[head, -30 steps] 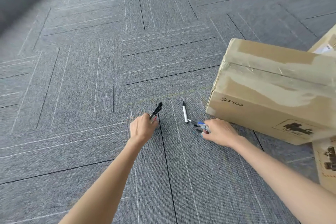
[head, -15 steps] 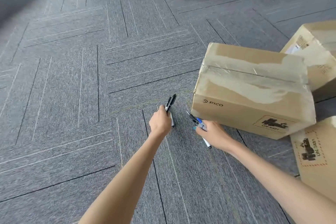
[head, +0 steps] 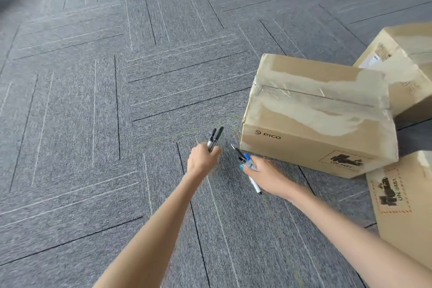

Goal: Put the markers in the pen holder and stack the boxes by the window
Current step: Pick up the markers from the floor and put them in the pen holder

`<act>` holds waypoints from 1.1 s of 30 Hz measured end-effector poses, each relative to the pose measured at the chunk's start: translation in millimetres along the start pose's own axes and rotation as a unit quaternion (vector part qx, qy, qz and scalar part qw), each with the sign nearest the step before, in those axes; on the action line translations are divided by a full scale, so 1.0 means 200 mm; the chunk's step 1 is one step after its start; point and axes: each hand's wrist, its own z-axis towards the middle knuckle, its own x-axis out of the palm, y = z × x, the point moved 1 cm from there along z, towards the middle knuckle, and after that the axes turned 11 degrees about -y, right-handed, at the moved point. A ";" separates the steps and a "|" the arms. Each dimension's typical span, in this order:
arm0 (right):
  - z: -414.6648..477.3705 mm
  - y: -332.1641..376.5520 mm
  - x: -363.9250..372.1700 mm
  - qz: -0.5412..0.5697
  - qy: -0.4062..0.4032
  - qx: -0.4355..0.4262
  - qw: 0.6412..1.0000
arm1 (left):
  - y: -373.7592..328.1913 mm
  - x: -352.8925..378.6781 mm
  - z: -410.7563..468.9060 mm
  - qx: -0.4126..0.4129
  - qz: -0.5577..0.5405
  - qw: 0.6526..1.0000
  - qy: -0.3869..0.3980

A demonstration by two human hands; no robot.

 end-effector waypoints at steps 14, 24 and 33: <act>-0.65 1.11 -0.70 0.005 0.030 -0.003 1.000 | -0.87 -1.31 -0.68 -0.082 -0.193 0.973 0.096; -1.20 2.24 -1.77 -0.017 0.009 -0.024 1.000 | -2.00 -2.49 -1.18 -0.068 -0.197 0.972 0.111; -1.40 2.92 -2.45 -0.001 -0.033 -0.043 0.999 | -2.79 -3.12 -1.31 -0.046 -0.237 0.965 0.100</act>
